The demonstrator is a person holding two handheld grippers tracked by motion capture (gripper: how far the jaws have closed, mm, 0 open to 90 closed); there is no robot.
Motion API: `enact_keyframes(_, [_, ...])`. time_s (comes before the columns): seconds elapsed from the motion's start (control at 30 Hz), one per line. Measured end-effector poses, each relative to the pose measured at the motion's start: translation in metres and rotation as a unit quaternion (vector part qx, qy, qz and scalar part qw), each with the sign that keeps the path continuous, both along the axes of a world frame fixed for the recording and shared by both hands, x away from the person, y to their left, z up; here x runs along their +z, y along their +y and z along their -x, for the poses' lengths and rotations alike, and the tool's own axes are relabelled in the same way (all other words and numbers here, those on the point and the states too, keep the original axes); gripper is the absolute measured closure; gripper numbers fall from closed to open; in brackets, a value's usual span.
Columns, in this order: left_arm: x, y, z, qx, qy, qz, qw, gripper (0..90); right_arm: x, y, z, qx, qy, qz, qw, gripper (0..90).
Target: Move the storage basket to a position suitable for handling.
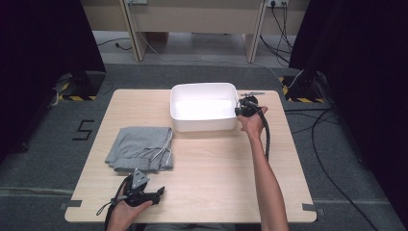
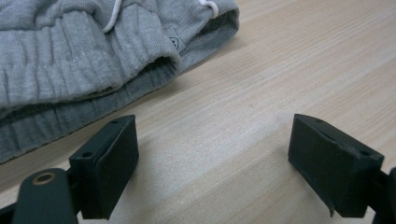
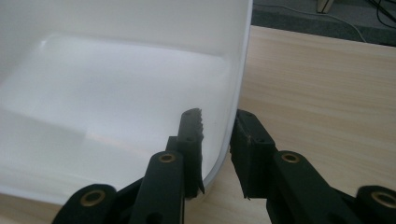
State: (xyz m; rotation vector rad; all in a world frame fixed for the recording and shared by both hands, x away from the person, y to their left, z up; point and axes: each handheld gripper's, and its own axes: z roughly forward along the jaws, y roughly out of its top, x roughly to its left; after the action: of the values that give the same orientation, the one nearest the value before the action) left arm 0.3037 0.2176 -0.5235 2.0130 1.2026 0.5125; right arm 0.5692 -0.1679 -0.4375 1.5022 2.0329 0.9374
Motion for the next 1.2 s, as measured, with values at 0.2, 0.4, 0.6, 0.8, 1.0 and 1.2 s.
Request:
enact_keyframes(0.2, [0.0,0.0,0.0,0.0,0.0,0.0,1.0,15.3,0.0,-0.022,0.02,0.022,-0.007,0.006,0.9997,73.4])
enact_keyframes(0.4, [0.0,0.0,0.0,0.002,0.0,0.0,1.0,15.3,-0.001,-0.036,0.043,0.042,-0.013,0.01,0.999,73.3])
enact_keyframes(0.6, [0.0,0.0,0.0,0.002,-0.001,0.0,1.0,15.3,-0.002,-0.044,0.064,0.048,-0.018,0.004,0.9987,73.0])
enact_keyframes(0.8, [0.0,0.0,0.0,0.003,-0.001,0.001,1.0,15.3,-0.004,-0.048,0.085,0.05,-0.024,0.0,0.9984,70.9])
enact_keyframes(1.0, [0.0,0.0,0.0,0.003,-0.001,0.001,1.0,15.3,-0.004,-0.051,0.104,0.059,-0.031,0.011,0.9977,70.5])
enact_keyframes(1.2, [0.0,0.0,0.0,0.003,0.0,0.001,1.0,15.3,-0.005,-0.051,0.116,0.061,-0.029,0.0,0.9977,70.7])
